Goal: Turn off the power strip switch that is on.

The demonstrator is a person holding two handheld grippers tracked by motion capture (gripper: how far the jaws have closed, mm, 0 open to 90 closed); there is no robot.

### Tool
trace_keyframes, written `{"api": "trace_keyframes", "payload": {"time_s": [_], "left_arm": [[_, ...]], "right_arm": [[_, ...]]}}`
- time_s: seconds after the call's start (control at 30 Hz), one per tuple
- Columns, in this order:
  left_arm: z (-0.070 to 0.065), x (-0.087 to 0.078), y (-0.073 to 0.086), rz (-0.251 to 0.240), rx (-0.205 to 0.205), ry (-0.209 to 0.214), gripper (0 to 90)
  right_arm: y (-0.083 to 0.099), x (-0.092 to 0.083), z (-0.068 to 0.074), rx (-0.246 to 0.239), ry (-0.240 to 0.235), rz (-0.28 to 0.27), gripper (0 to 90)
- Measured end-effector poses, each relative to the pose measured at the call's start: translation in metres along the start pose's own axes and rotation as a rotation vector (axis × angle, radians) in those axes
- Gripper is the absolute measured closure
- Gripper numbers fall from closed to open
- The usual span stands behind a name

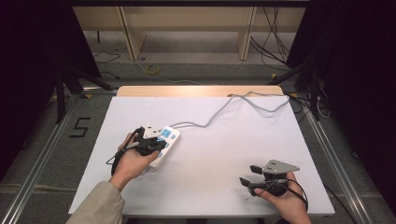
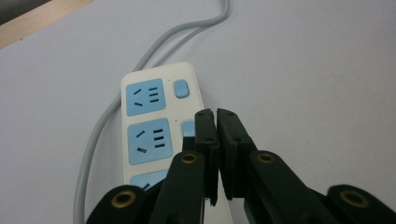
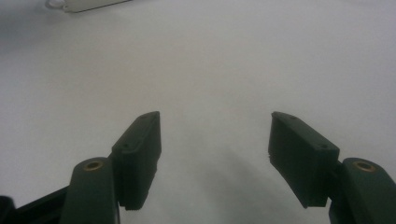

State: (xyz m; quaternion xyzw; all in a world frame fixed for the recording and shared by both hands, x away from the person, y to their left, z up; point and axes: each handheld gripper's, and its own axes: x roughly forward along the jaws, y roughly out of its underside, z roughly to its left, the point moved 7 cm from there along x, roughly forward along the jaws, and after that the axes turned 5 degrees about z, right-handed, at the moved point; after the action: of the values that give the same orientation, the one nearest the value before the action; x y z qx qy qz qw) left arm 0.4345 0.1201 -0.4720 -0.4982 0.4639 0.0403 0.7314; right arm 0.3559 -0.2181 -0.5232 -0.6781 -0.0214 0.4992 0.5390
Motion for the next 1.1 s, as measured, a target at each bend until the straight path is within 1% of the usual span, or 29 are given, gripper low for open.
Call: {"api": "trace_keyframes", "payload": {"time_s": [0.07, 0.2, 0.27, 0.33, 0.37, 0.4, 0.5, 0.53, 0.57, 0.67, 0.73, 0.8, 0.87, 0.9, 1.0, 1.1], "left_arm": [[0.000, -0.003, 0.002, -0.009, -0.005, -0.008, 89.1], [-0.001, -0.006, 0.006, -0.026, -0.010, -0.005, 88.7], [-0.002, -0.008, 0.007, -0.052, -0.005, 0.004, 87.0], [-0.002, -0.011, 0.007, -0.075, -0.002, 0.013, 83.0], [-0.002, -0.012, 0.007, -0.088, -0.012, 0.012, 82.2], [-0.002, -0.013, 0.008, -0.092, -0.013, 0.013, 80.9], [-0.001, -0.015, 0.010, -0.120, -0.027, 0.032, 74.3], [-0.001, -0.015, 0.010, -0.129, -0.034, 0.040, 71.6], [0.000, -0.016, 0.011, -0.129, -0.033, 0.047, 69.1], [0.000, -0.016, 0.013, -0.145, -0.059, 0.082, 60.4], [-0.001, -0.016, 0.014, -0.153, -0.068, 0.104, 55.8], [-0.001, -0.017, 0.015, -0.168, -0.070, 0.117, 50.8], [-0.002, -0.018, 0.017, -0.177, -0.073, 0.126, 45.8], [-0.002, -0.018, 0.017, -0.186, -0.086, 0.130, 44.2], [-0.001, -0.020, 0.018, -0.198, -0.090, 0.133, 40.1], [-0.002, -0.024, 0.021, -0.210, -0.081, 0.128, 37.1]], "right_arm": [[0.000, 0.000, 0.000, 0.000, 0.000, 0.000, 35.5], [0.000, 0.000, 0.000, -0.001, 0.000, 0.001, 35.5], [0.000, 0.000, 0.000, 0.000, 0.001, 0.002, 35.5], [0.000, 0.000, 0.000, 0.001, 0.001, 0.002, 35.5], [0.000, 0.000, 0.000, 0.001, 0.001, 0.003, 35.5], [0.000, 0.000, 0.000, 0.001, 0.001, 0.002, 35.4], [0.000, 0.000, 0.000, 0.000, 0.001, 0.001, 35.4], [0.000, 0.000, 0.000, 0.000, 0.000, 0.001, 35.4], [0.000, 0.000, 0.000, -0.002, 0.000, 0.003, 35.4], [0.000, 0.000, 0.000, 0.000, 0.001, 0.003, 35.4], [0.000, 0.000, 0.000, -0.001, 0.000, 0.001, 35.4], [0.000, 0.000, 0.000, 0.000, 0.000, 0.001, 35.4], [0.000, 0.000, 0.000, 0.000, 0.000, 0.001, 35.4], [0.000, 0.000, 0.000, -0.002, 0.000, 0.002, 35.4], [0.000, 0.000, 0.000, -0.003, -0.001, 0.000, 35.3], [0.000, 0.000, 0.000, 0.000, 0.000, -0.003, 35.4]]}}
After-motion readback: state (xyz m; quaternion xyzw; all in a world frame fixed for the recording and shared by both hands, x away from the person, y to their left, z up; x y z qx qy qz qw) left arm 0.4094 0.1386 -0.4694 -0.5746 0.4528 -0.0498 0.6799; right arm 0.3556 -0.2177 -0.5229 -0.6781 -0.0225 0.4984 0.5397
